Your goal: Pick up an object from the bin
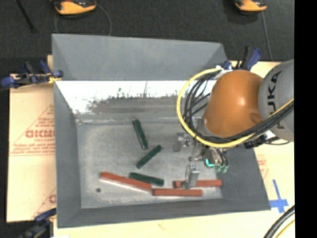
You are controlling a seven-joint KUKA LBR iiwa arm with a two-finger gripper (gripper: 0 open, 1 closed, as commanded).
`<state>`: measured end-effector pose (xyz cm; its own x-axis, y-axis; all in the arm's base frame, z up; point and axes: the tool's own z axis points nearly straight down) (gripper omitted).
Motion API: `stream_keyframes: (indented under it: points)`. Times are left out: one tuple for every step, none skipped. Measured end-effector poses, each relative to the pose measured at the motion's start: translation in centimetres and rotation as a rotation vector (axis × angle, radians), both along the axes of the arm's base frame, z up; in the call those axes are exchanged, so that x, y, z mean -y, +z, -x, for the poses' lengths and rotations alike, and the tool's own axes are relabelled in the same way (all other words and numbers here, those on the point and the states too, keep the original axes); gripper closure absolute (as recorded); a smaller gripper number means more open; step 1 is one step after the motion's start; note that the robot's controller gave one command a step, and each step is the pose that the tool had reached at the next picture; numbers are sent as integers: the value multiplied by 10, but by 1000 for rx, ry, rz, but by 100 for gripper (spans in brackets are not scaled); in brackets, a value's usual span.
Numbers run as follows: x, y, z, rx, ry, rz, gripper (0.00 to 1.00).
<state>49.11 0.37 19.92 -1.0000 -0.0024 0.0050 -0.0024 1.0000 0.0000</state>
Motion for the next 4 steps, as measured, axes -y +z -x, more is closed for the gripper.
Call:
stream_keyframes:
  points:
    - [-7,-15,-53,10,240,0,0]
    - [-31,-121,-80,5,236,-3,0]
    - [-30,-117,-81,10,234,-2,100]
    - [-53,9,-98,18,251,0,100]
